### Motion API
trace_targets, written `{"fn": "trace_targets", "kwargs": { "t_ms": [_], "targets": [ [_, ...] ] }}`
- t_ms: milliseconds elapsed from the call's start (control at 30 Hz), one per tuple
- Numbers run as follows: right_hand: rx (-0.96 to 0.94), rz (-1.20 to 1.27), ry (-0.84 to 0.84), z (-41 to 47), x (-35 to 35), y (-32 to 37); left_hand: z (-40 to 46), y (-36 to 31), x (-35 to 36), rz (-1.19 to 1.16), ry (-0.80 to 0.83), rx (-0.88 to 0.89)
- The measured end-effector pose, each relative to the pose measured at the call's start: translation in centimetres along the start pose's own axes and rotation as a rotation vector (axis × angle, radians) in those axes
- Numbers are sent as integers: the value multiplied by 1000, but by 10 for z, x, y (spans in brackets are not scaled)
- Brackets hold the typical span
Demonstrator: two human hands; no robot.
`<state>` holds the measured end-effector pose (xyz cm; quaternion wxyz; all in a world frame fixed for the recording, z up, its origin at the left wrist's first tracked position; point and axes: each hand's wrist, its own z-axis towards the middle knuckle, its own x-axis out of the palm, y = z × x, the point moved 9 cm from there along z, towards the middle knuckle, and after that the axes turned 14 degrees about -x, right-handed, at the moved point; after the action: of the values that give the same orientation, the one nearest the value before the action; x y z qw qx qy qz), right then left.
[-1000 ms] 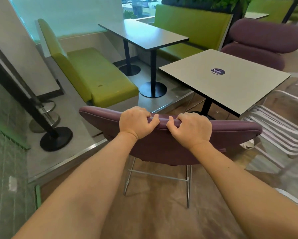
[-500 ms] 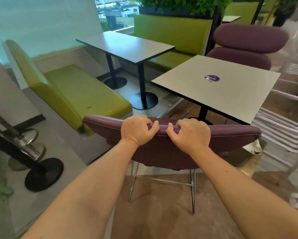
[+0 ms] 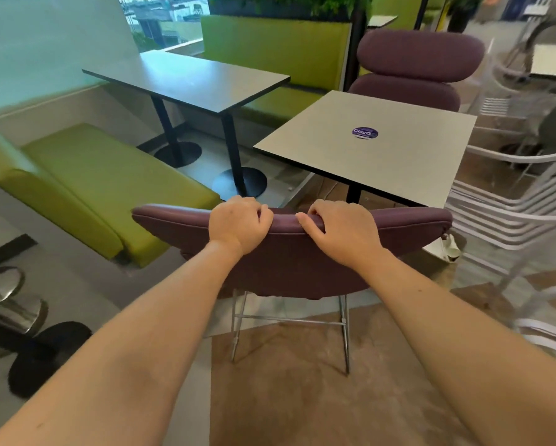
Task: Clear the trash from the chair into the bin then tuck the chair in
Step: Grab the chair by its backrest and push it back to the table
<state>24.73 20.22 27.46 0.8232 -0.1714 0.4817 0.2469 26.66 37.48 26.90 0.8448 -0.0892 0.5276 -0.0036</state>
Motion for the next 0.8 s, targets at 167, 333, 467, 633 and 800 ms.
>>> {"fn": "trace_targets", "kwargs": {
  "t_ms": [167, 333, 467, 633, 800],
  "targets": [
    [1, -29, 20, -25, -8, -29, -9, -34, -3, 93, 49, 51],
    [181, -32, 14, -51, -17, -82, -14, -110, 16, 76, 218, 63],
    [277, -45, 8, -59, -16, -96, -25, -141, 16, 16, 173, 33],
    [329, -103, 44, -57, -16, -82, -30, -135, 10, -37, 167, 66],
    [358, -131, 40, -61, -21, -61, -38, -123, 3, -111, 194, 131]
  ]
}}
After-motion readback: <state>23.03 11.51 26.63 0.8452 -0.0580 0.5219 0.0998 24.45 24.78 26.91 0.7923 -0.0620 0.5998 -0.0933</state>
